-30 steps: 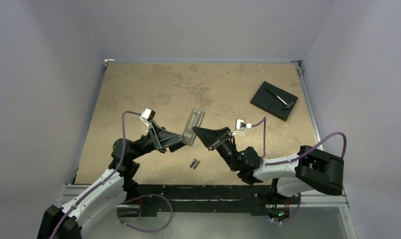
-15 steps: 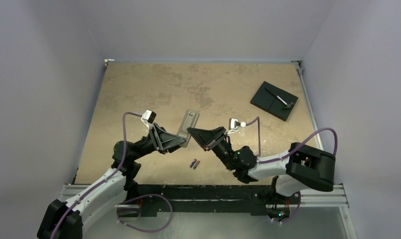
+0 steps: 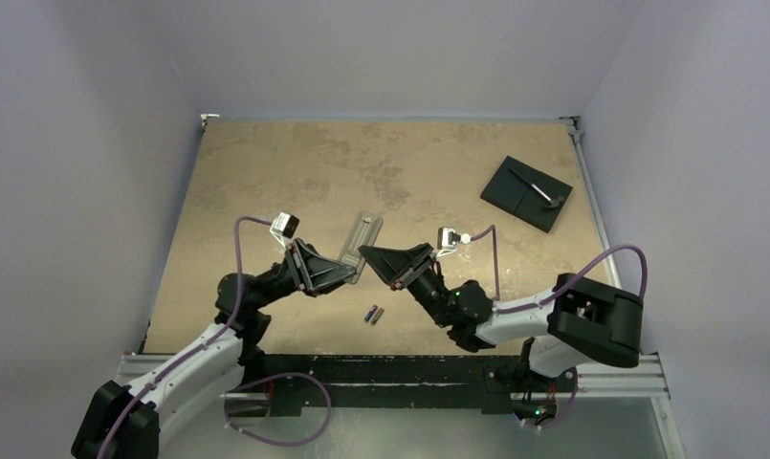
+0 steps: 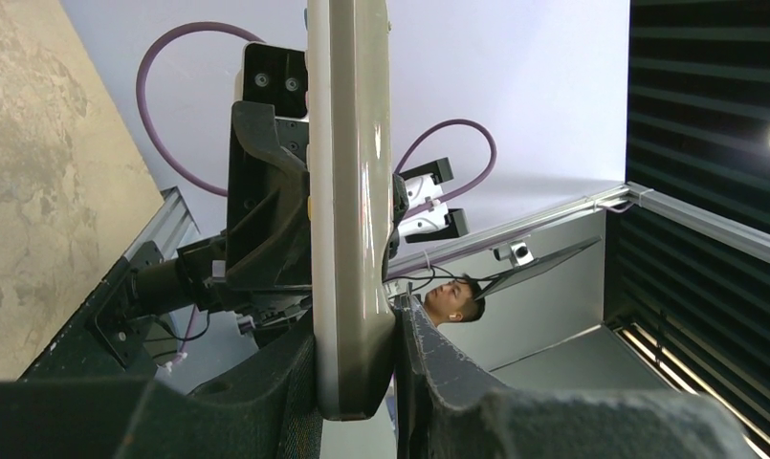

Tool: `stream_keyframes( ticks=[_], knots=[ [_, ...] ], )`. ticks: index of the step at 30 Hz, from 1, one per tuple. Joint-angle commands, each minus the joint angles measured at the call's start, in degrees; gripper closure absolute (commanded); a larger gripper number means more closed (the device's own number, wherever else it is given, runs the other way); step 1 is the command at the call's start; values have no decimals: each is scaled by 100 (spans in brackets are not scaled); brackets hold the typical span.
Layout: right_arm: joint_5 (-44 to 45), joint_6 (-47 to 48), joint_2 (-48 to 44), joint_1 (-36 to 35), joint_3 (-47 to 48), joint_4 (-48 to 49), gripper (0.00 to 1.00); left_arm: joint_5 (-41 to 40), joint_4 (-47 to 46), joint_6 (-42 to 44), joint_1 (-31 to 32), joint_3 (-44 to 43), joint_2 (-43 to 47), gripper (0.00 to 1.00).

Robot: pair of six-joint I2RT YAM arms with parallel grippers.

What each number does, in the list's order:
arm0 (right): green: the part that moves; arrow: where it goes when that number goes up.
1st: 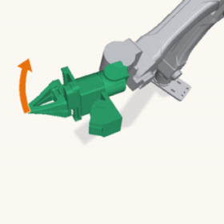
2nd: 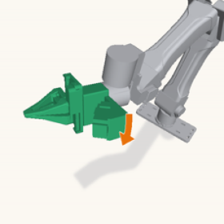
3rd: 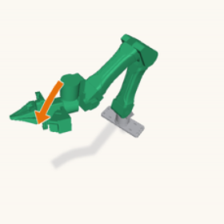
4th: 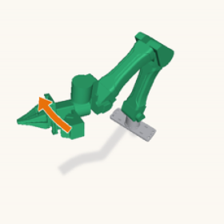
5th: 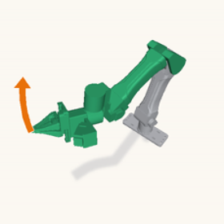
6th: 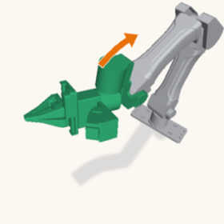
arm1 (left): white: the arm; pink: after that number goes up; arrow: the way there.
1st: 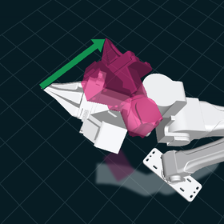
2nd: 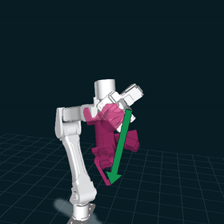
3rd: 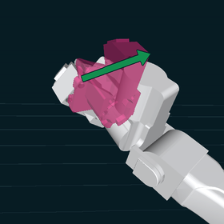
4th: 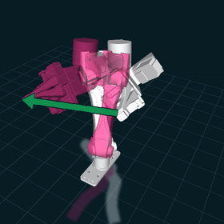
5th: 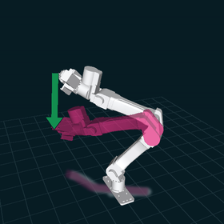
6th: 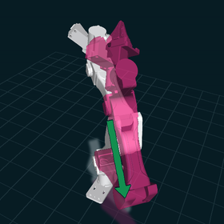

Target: Load the batteries into the remote control

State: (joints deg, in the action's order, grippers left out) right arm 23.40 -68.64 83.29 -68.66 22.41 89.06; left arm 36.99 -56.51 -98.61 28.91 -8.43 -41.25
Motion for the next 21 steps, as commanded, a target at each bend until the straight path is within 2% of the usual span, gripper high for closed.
stream_keyframes(
  ticks=[1,4,8,13,21],
  knots=[
    [-172,17,24,19,-200,1566,63,-60,-921,-168,1,-23,48,100],
    [-286,19,-103,40,-354,1546,50,-34,-937,-152,1,-21,30,100],
    [-390,61,-375,158,-725,1503,40,49,-932,-103,1,-1,5,100],
    [-745,133,-927,390,-987,890,36,274,-933,12,1,-44,-113,100],
    [-1305,908,-2274,642,-1015,-1010,32,476,-490,316,1,-136,-62,100]
  ],
)
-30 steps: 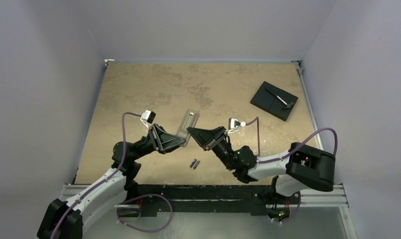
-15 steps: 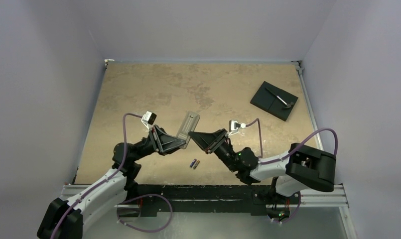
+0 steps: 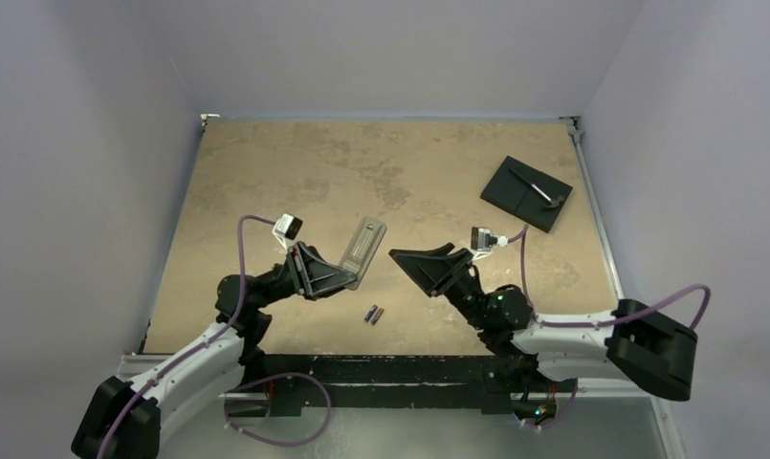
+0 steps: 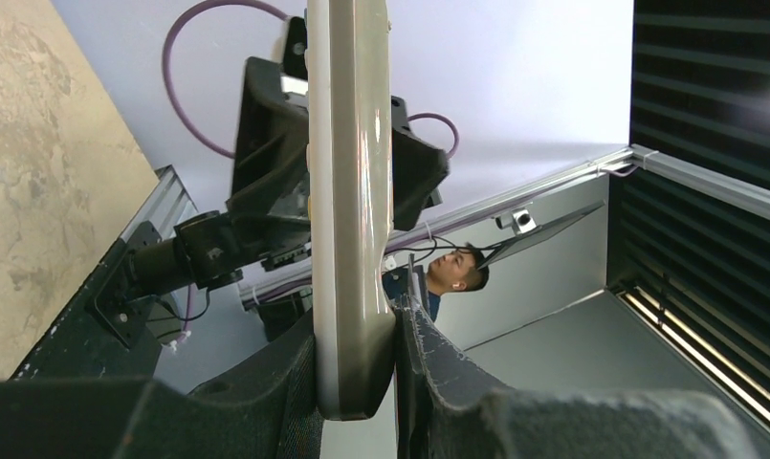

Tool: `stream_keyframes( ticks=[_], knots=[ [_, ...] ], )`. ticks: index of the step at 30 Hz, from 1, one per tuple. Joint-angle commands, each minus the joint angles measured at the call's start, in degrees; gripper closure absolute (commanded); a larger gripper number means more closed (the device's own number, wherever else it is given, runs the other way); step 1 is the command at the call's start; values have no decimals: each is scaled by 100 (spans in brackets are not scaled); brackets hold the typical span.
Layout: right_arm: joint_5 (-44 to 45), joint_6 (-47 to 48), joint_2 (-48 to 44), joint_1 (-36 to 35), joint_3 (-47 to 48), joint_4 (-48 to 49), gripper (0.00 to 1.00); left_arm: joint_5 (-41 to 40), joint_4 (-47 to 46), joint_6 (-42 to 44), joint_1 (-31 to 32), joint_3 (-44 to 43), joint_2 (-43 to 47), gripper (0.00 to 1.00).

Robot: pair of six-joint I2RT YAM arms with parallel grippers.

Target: Load the batteries into the remote control

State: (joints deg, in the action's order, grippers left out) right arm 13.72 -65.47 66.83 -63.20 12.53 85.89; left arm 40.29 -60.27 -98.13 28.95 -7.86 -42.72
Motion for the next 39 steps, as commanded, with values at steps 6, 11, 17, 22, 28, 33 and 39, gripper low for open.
stream_keyframes(
  ticks=[6,11,17,22,28,33,39],
  knots=[
    [-567,1454,-2025,343,408,-3585,27,422,593,690,-3,-455,231,100],
    [-839,2076,-2409,574,1053,-5372,23,656,1227,1148,-3,-680,270,100],
    [-1559,2723,-2397,796,1704,-6392,20,865,2070,1724,-3,-945,320,100],
    [-2337,3220,-2303,1102,2247,-7200,18,1138,3103,2495,-3,-1353,326,100],
    [-3117,3761,-2294,1423,2851,-8215,16,1434,4621,3584,-3,-2108,304,100],
    [-3679,4102,-2285,1585,3237,-8835,15,1752,5042,4032,-3,-2367,223,100],
    [-4502,4222,-2276,1652,3580,-9160,14,2100,5815,4753,-8,-2745,177,100]
  ],
)
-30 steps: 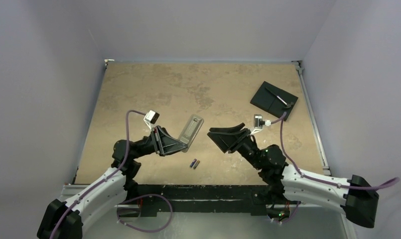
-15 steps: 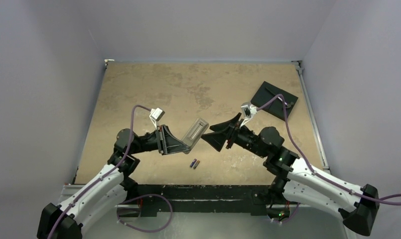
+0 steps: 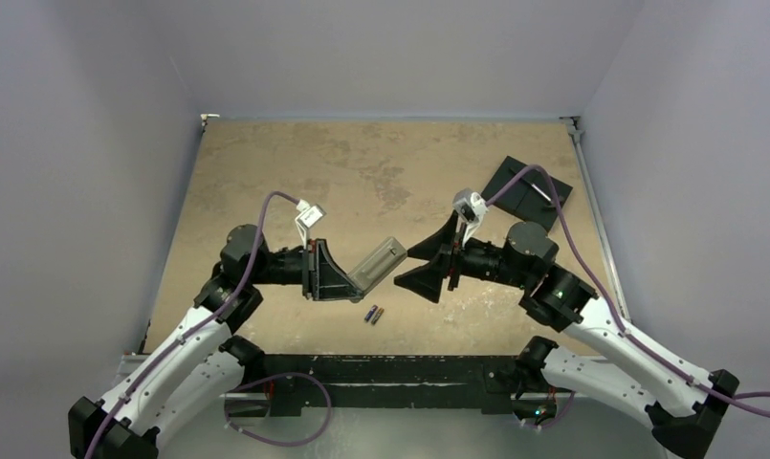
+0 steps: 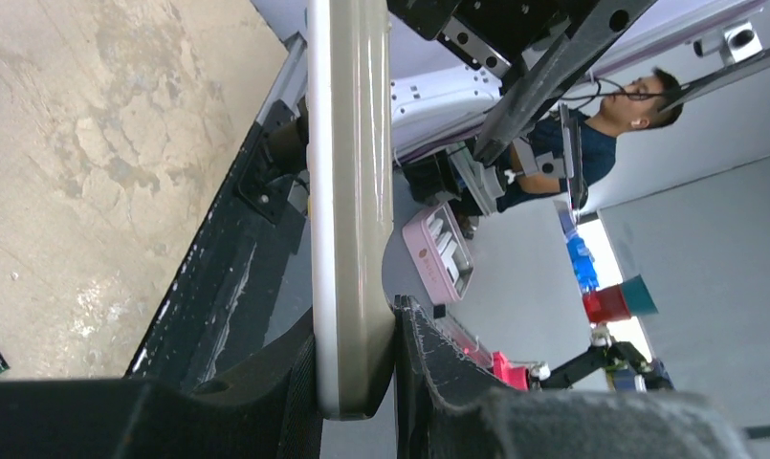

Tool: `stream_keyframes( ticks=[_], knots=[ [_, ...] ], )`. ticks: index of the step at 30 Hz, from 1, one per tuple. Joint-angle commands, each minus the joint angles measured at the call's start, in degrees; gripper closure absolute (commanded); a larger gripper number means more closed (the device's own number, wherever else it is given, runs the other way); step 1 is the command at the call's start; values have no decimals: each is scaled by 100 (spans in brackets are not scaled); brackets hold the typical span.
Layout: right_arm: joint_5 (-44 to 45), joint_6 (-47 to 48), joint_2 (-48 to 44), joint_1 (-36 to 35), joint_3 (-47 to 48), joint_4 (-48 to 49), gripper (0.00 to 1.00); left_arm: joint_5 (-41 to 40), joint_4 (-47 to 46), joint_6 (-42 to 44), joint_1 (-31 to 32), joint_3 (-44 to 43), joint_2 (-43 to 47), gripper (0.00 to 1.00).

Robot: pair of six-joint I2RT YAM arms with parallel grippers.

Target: Load the batteries into the remote control

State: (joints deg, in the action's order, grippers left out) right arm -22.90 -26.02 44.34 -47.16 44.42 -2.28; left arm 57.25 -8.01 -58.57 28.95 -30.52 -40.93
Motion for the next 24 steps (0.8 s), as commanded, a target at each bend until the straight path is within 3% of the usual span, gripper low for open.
stream_keyframes(
  ticks=[1,6,24],
  knots=[
    [-960,279,-16,47,445,-395,14,484,754,1006,-4,-585,-7,100],
    [-1410,331,120,56,700,-613,18,818,1786,1736,-3,-1113,-7,100],
    [-1876,136,412,55,1402,-1075,27,824,2185,2265,600,-1349,-15,100]
  ],
)
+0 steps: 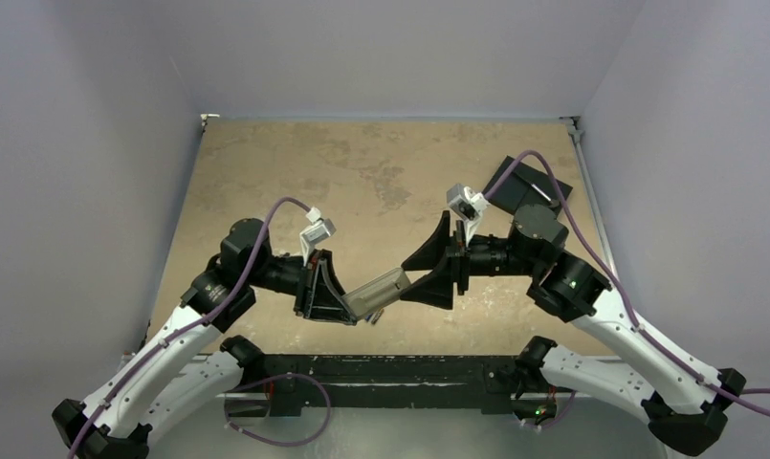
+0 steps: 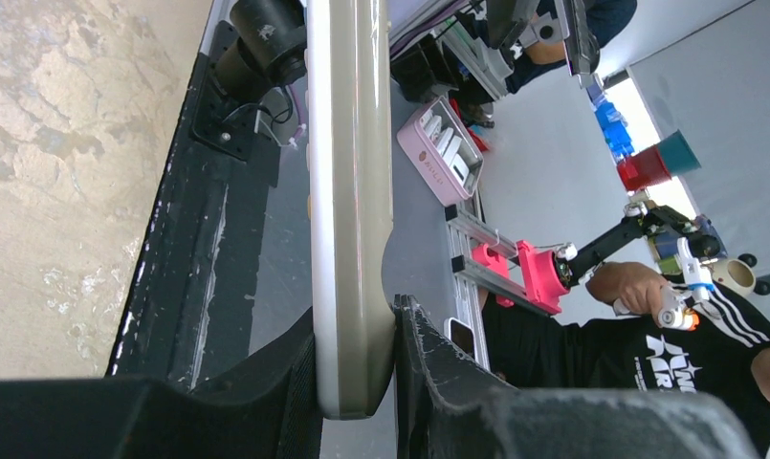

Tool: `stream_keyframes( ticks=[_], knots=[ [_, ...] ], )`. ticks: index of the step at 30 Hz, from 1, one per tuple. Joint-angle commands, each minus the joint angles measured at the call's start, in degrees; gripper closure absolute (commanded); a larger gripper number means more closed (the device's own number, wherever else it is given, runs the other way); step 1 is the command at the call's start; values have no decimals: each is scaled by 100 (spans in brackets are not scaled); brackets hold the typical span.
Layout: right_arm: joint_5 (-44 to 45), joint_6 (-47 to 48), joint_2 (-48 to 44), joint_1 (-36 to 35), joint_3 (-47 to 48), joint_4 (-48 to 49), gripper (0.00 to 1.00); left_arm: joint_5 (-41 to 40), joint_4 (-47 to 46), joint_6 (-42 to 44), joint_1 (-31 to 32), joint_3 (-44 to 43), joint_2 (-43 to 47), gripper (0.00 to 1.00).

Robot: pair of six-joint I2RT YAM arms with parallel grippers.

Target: Load the batteries into the remote control

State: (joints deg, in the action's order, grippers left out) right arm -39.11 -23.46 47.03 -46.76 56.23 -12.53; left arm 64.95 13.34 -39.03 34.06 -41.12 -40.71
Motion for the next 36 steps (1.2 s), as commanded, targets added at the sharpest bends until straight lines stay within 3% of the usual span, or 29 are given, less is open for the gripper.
stream_keyframes(
  ticks=[1,14,20,23,24,29,36],
  knots=[
    [-285,-149,191,12,222,-61,28,49,65,335,103,-302,-46,100],
    [-617,-273,517,14,170,-185,46,-60,269,551,197,-372,-110,100],
    [-894,-418,580,11,19,95,73,-95,312,600,193,-390,-173,100],
    [-957,-474,596,17,-48,202,91,-164,396,668,189,-416,-207,100],
    [-958,-481,597,17,-62,218,100,-216,431,675,196,-415,-216,96],
    [-775,-484,473,7,-135,194,100,-565,387,549,192,-381,-228,54],
    [-263,-643,43,18,-318,171,100,-1049,-210,-35,196,-130,-60,29]
  ],
)
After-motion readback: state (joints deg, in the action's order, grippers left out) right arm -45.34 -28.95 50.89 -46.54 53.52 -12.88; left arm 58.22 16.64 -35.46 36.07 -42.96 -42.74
